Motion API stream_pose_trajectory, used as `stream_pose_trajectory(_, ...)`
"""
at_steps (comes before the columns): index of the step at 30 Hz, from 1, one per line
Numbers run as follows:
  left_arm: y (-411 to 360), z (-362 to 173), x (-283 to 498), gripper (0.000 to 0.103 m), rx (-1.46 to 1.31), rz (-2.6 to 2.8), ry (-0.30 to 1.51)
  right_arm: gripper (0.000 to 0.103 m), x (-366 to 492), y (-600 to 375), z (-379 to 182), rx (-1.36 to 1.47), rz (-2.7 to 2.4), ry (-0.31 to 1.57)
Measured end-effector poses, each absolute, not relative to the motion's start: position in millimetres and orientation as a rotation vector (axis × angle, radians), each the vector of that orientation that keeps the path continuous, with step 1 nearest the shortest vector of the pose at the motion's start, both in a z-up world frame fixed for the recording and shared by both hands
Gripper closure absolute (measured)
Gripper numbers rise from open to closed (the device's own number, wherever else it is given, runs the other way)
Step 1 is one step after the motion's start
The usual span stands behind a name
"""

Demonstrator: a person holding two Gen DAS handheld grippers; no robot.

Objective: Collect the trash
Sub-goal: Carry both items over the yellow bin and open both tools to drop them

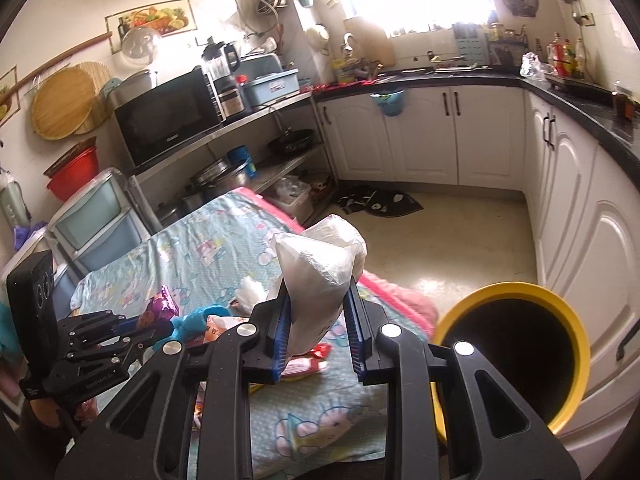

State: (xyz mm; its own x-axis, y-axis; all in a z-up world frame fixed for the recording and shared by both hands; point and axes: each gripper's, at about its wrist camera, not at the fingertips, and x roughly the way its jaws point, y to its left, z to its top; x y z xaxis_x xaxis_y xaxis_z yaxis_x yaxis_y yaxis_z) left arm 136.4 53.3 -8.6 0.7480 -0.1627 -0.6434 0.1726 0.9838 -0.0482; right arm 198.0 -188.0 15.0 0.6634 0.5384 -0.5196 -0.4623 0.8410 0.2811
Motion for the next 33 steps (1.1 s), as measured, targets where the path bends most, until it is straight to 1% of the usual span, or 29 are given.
stream_pose_trajectory(19, -7.3, 6.4, 165.7, 0.089, 0.042, -0.284, 0.671, 0.079, 198.3, -253.4, 21.3, 0.153, 0.409, 0.571)
stream_pose_trajectory(33, -49.9, 3.9, 187.3, 0.089, 0.047, -0.365, 0.66, 0.079, 198.7, -294.8, 26.0, 0.129, 0.221, 0.522)
